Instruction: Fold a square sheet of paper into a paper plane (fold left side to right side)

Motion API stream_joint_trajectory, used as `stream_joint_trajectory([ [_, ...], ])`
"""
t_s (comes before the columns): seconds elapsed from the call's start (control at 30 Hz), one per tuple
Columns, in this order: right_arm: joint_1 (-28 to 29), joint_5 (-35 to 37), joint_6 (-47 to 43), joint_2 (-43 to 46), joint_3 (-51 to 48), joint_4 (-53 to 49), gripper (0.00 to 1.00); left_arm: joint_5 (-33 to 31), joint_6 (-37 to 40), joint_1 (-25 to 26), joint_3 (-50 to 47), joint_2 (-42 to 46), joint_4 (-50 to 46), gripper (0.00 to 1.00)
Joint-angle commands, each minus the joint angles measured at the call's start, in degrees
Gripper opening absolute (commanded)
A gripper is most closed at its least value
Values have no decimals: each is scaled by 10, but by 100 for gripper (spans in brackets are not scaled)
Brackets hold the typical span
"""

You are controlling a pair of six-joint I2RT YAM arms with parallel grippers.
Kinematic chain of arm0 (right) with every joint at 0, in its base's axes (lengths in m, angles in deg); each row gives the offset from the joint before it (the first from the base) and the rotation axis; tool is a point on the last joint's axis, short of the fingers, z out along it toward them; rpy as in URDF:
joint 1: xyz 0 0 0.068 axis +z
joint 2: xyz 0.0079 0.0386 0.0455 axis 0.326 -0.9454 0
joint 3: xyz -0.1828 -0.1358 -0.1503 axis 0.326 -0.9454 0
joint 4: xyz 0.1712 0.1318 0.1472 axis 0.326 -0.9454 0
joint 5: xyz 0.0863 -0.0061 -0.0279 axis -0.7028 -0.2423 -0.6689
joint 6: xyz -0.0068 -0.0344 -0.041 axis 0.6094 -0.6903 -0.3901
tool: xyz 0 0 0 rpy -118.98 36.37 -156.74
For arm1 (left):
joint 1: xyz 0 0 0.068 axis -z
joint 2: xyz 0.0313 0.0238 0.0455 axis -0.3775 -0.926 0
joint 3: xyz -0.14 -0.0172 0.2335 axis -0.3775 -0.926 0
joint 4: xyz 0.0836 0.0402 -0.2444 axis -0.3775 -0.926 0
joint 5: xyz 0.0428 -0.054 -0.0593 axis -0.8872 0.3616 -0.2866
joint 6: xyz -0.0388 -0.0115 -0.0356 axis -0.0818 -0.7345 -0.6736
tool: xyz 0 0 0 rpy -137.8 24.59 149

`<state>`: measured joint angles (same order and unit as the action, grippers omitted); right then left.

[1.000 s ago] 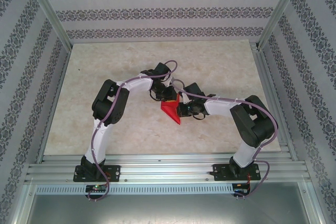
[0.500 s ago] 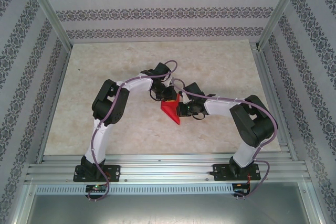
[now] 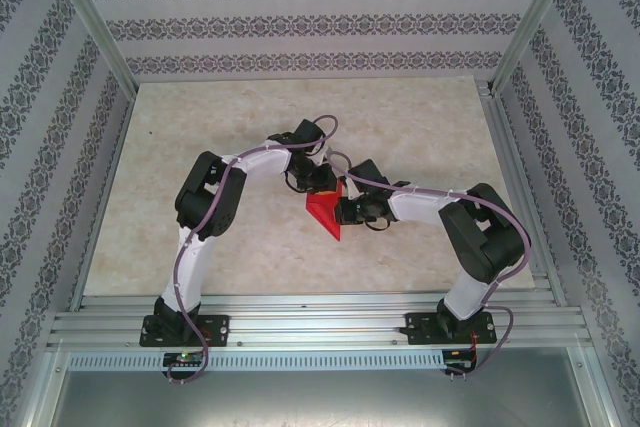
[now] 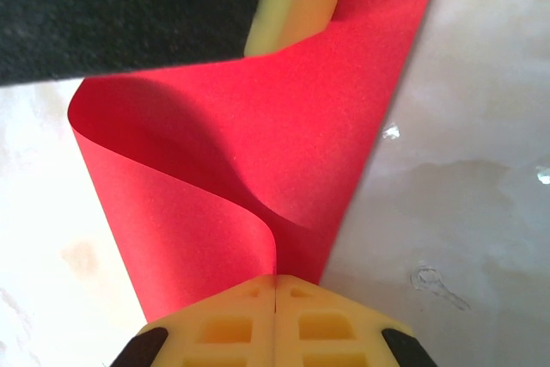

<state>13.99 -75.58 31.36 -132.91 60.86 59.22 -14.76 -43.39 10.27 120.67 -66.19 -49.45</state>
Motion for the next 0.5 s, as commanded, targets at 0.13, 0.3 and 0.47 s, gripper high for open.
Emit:
stream_joint_trajectory([
  [0.13, 7, 21, 6, -1, -8, -4, 6, -11, 0, 14, -20, -18, -5, 18],
  [0.3, 5, 26, 5, 4, -2, -8, 6, -11, 0, 14, -21, -18, -4, 18],
  [0.47, 6, 25, 4, 4, 6, -14, 6, -11, -1, 14, -21, -18, -4, 18],
])
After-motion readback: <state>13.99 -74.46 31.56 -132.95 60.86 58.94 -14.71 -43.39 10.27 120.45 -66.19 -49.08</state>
